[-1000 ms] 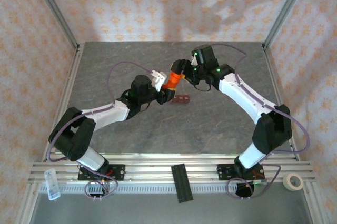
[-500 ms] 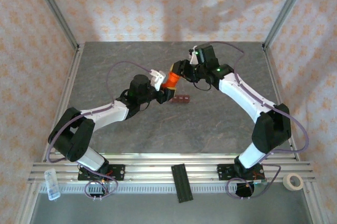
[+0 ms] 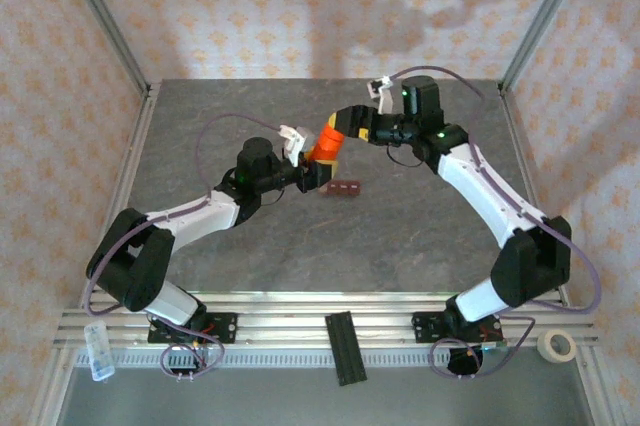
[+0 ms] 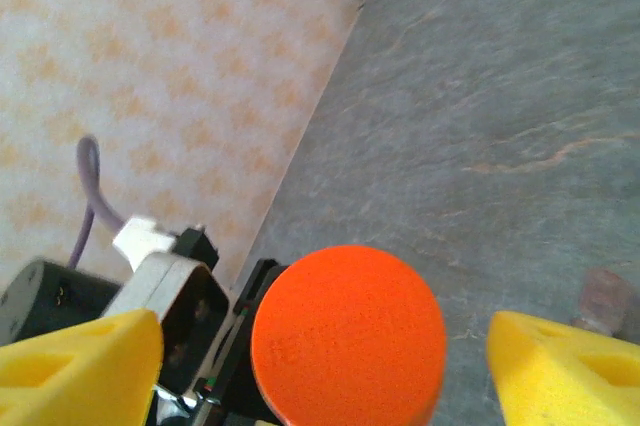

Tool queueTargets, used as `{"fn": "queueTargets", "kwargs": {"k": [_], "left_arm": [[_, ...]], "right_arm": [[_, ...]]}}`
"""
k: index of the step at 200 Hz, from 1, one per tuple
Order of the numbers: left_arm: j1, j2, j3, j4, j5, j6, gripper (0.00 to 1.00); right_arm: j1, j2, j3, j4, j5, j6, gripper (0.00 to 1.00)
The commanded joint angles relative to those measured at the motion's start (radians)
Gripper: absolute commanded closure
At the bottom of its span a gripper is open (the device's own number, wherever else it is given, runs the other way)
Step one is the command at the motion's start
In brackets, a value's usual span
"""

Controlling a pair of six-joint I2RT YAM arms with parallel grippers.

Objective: Sort the pills into containers

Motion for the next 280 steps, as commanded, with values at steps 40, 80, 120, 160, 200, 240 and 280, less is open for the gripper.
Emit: {"fn": "queueTargets", "kwargs": {"k": [40, 80, 120, 160, 200, 240, 280], "left_arm": [[-0.046, -0.055, 0.040, -0.153, -0.189, 0.252, 1.00], [-0.060, -0.049, 0.054, -0.159, -0.206, 0.264, 1.00], [-0.065, -0.048, 0.059, -0.160, -0.209, 0.262, 1.00], [-0.067, -0.045, 0.061, -0.157, -0.209, 0.259, 1.00], [-0.067, -0.040, 0.064, -0.145, -0.203, 0.244, 1.00], [-0.057, -0.047, 0.075, -0.131, -0.121, 0.191, 1.00], [-0.031, -0.053, 0.096, -0.098, 0.078, 0.068, 1.00]], "right_arm": [[0.038, 0.000, 0.079, -0.158, 0.279, 0.252, 0.12], [0.092, 0.048, 0.105, -0.183, 0.309, 0.251, 0.12], [0.112, 0.058, 0.075, -0.165, 0.307, 0.259, 0.18], [0.115, 0.047, 0.043, -0.139, 0.291, 0.262, 0.37], [0.116, 0.047, 0.025, -0.118, 0.241, 0.240, 0.45], [0.106, 0.022, 0.015, -0.080, 0.165, 0.063, 0.53], [0.042, -0.034, -0.045, 0.056, -0.083, -0.149, 0.53]]}}
